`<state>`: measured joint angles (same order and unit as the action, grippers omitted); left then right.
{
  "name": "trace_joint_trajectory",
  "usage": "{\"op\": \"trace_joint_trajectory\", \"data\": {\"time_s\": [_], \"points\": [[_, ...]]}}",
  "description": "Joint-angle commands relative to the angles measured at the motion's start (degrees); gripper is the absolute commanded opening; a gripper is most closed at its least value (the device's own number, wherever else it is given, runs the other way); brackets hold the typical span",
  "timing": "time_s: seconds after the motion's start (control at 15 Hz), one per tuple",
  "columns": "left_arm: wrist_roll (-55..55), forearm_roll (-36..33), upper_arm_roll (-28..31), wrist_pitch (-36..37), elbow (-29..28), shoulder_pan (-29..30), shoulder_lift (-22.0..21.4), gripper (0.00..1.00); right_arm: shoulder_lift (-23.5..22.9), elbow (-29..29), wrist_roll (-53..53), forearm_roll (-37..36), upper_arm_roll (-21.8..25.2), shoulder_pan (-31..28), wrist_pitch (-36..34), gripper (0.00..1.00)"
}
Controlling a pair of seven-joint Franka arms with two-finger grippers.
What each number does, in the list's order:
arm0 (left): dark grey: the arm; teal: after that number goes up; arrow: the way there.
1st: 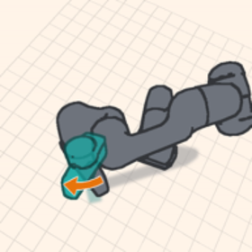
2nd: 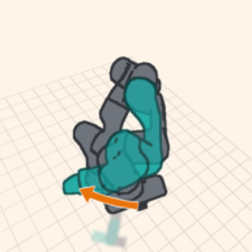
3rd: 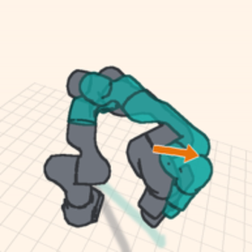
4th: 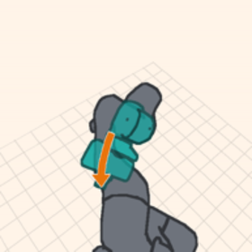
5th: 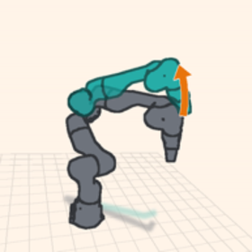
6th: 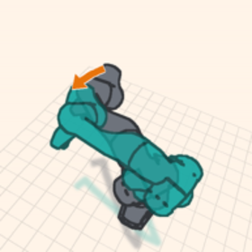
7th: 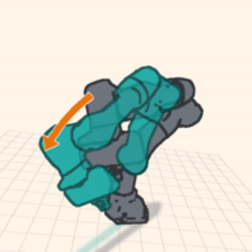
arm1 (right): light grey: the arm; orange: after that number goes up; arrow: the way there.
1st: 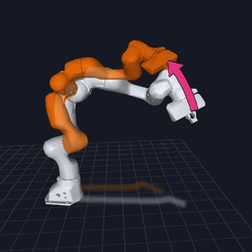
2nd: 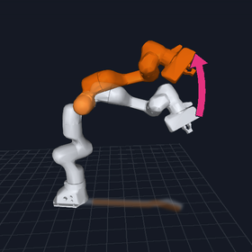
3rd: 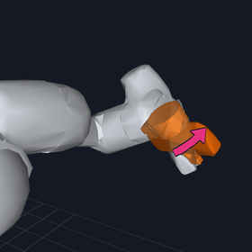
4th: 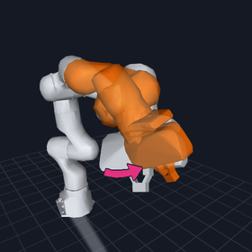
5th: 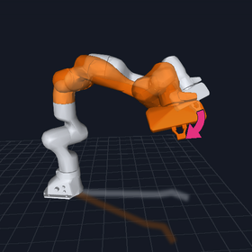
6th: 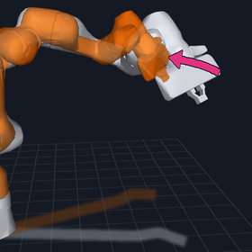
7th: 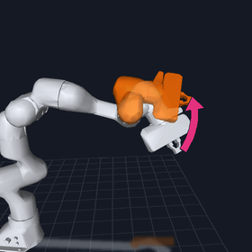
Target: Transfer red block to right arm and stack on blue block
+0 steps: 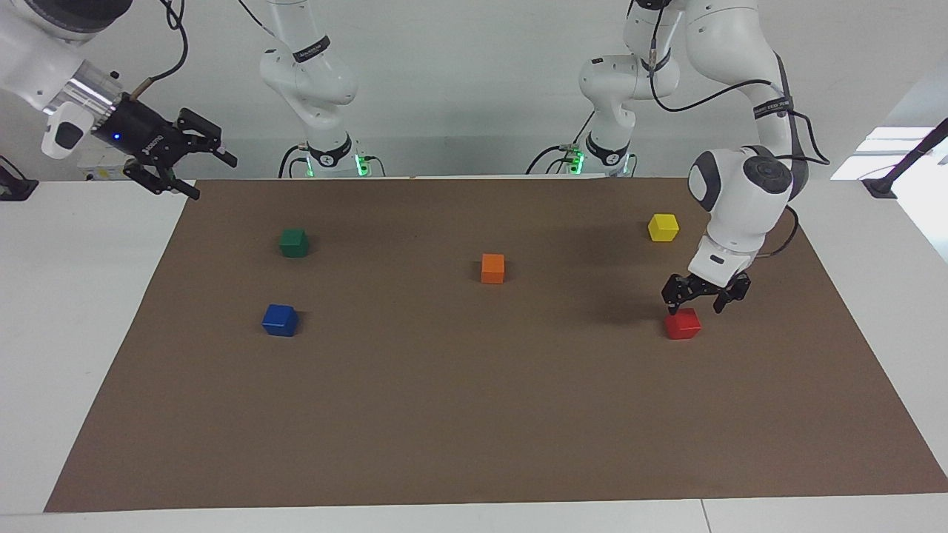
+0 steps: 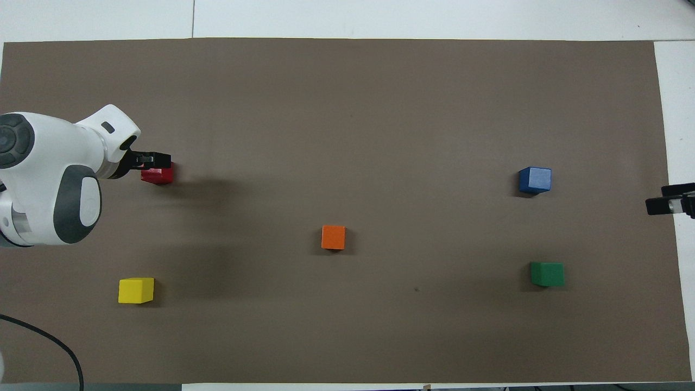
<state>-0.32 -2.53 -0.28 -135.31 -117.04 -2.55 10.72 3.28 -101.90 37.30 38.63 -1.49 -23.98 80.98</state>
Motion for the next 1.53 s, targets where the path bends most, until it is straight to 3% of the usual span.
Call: {"op": "trace_joint_trajectory", "data": {"time_s": [0.0, 0.33, 0.53, 0.6, 0.73, 0.8, 1.06, 1.26, 1.46], "points": [[-0.03, 0.16, 0.11, -1.19, -0.47, 0.17, 1.05, 1.00, -5.28, -4.71, 8.99, 11.27, -0.53, -4.22, -1.87, 1.00], [-0.12, 0.16, 0.11, -1.80, -1.17, 0.09, 4.39, 1.00, -12.14, -5.77, 15.25, 23.13, -0.62, -4.23, -7.15, 1.00], [-0.21, 0.24, 0.11, -1.63, -1.18, 0.09, 4.83, 1.00, -21.88, -5.25, 17.01, 35.69, -0.71, -3.01, -13.81, 1.00], [-0.73, 0.68, 0.02, -1.37, -0.74, 0.09, 4.92, 0.88, -24.17, -5.24, 17.19, 38.60, -0.79, -2.04, -14.62, 1.00], [-0.82, 4.79, 0.11, -1.45, -0.47, 0.17, 4.92, 0.22, -28.31, -5.24, 16.76, 47.72, -1.14, 1.29, -16.55, 1.00], [-0.74, 6.47, 0.11, -1.19, 0.14, 0.26, 5.18, 0.00, -29.63, -5.33, 16.14, 51.16, -1.14, 3.40, -16.91, 1.00], [-2.22, 17.54, 0.19, 2.83, 2.33, 1.05, 3.97, 0.00, -32.11, -8.04, 7.97, 62.51, -1.23, 12.97, -17.61, 1.00], [-19.74, 20.28, 0.37, 17.65, 6.02, 0.88, -1.30, 0.00, -32.02, -11.64, 5.68, 66.92, -1.23, 18.87, -17.61, 1.00], [-32.26, 20.46, -0.24, 32.61, 7.70, -0.61, -9.20, 0.00, -31.05, -16.39, 6.64, 68.59, -1.32, 23.27, -17.97, 1.00]]}}
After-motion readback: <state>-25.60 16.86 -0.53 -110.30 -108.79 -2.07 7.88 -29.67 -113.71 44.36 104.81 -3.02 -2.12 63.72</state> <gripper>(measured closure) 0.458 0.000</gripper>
